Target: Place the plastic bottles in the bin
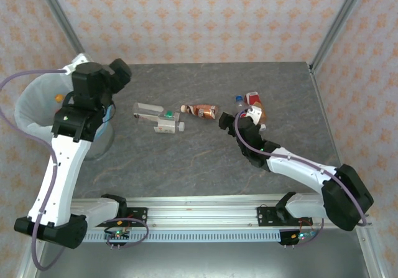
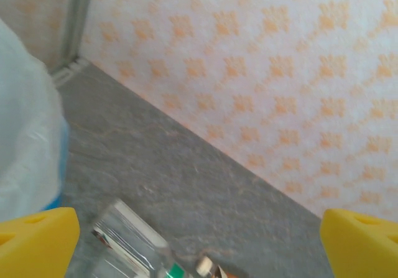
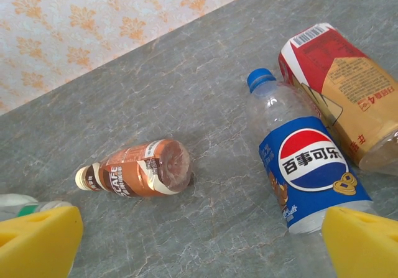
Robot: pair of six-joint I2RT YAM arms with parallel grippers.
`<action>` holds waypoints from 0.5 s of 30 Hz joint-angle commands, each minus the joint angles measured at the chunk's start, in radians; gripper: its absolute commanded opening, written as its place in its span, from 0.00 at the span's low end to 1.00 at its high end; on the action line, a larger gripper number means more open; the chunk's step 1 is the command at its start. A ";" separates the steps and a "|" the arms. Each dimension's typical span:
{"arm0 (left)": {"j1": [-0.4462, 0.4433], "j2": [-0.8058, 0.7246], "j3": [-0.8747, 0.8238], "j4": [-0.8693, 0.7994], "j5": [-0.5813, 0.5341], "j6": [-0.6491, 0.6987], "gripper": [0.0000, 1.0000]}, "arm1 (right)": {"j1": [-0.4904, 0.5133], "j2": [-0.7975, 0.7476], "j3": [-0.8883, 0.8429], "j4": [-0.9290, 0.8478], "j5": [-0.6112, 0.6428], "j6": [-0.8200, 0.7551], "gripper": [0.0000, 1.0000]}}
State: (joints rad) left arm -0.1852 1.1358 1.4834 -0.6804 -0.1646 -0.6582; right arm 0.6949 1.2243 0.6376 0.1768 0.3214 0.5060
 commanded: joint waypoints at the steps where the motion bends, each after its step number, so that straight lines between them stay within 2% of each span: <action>1: -0.064 0.048 -0.037 0.023 -0.025 -0.056 1.00 | -0.005 -0.036 -0.018 0.044 0.012 -0.050 0.99; 4: -0.107 0.101 -0.037 0.018 -0.007 -0.082 1.00 | -0.005 -0.076 -0.031 0.037 0.027 -0.055 0.99; 6: -0.122 0.134 -0.034 0.016 0.052 -0.113 1.00 | -0.004 -0.089 -0.041 0.034 0.035 -0.051 0.99; 9: -0.147 0.171 -0.051 0.029 0.128 -0.194 1.00 | -0.004 -0.102 -0.053 0.035 0.038 -0.036 0.99; 15: -0.197 0.237 -0.147 0.042 0.174 -0.396 1.00 | -0.004 -0.101 -0.061 0.041 0.043 -0.030 0.99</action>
State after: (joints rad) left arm -0.3721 1.3476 1.3701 -0.6537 -0.0315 -0.9176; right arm 0.6949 1.1366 0.5911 0.2024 0.3340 0.4744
